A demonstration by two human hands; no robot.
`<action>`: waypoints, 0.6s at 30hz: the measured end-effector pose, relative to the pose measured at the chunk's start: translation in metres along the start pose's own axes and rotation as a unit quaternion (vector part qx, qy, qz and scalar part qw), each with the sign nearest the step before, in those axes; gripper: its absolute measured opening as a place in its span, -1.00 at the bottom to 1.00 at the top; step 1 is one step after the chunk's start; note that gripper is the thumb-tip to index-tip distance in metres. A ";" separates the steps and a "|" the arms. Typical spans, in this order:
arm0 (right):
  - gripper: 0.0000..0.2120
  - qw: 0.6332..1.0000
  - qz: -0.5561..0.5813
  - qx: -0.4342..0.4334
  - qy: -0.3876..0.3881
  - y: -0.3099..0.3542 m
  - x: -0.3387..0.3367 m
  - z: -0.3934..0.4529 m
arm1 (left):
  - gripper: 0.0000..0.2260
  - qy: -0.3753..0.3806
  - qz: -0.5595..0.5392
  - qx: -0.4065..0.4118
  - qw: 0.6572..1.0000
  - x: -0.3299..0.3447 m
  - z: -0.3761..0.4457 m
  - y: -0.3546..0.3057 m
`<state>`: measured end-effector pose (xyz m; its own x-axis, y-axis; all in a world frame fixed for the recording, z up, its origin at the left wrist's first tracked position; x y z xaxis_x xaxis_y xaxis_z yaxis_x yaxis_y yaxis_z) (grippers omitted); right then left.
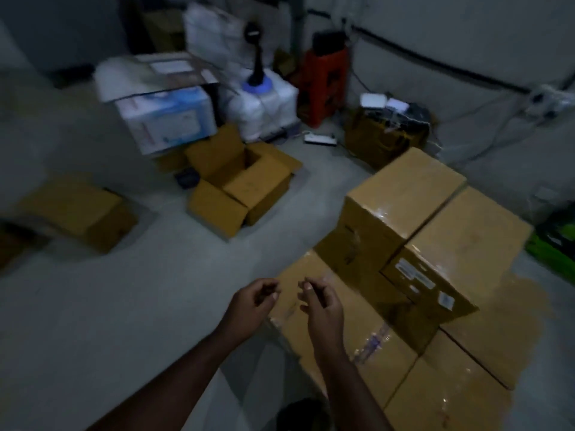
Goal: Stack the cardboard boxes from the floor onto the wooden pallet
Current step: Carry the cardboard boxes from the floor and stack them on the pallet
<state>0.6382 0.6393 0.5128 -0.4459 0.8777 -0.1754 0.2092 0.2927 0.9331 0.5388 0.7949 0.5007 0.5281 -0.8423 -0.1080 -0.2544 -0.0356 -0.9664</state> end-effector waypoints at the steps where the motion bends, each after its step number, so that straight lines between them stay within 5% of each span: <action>1: -0.90 0.999 -0.016 -0.011 0.029 0.008 0.035 -0.015 | -0.78 -0.028 -0.012 0.002 1.000 -0.035 -0.017 0.005; 10: -0.88 0.960 -0.082 -0.040 0.263 0.038 0.358 -0.184 | -0.81 -0.297 -0.102 -0.012 0.949 -0.351 -0.230 0.079; 18: -0.83 0.913 -0.129 -0.033 0.384 0.042 0.542 -0.279 | -0.85 -0.449 -0.138 -0.036 0.882 -0.512 -0.338 0.127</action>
<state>0.1628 1.0218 0.5448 -0.9577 0.2491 -0.1440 -0.0316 0.4064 0.9132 -0.0376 1.0403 0.5118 0.9985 -0.0320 -0.0436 -0.0498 -0.2335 -0.9711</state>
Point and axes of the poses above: each hand's wrist, its own z-axis towards the middle knuckle, its own x-axis out of the palm, y = z × x, the point moved 7 cm from there along z, towards the middle knuckle, and after that the axes turned 11 degrees about -z, right-handed, at the moved point
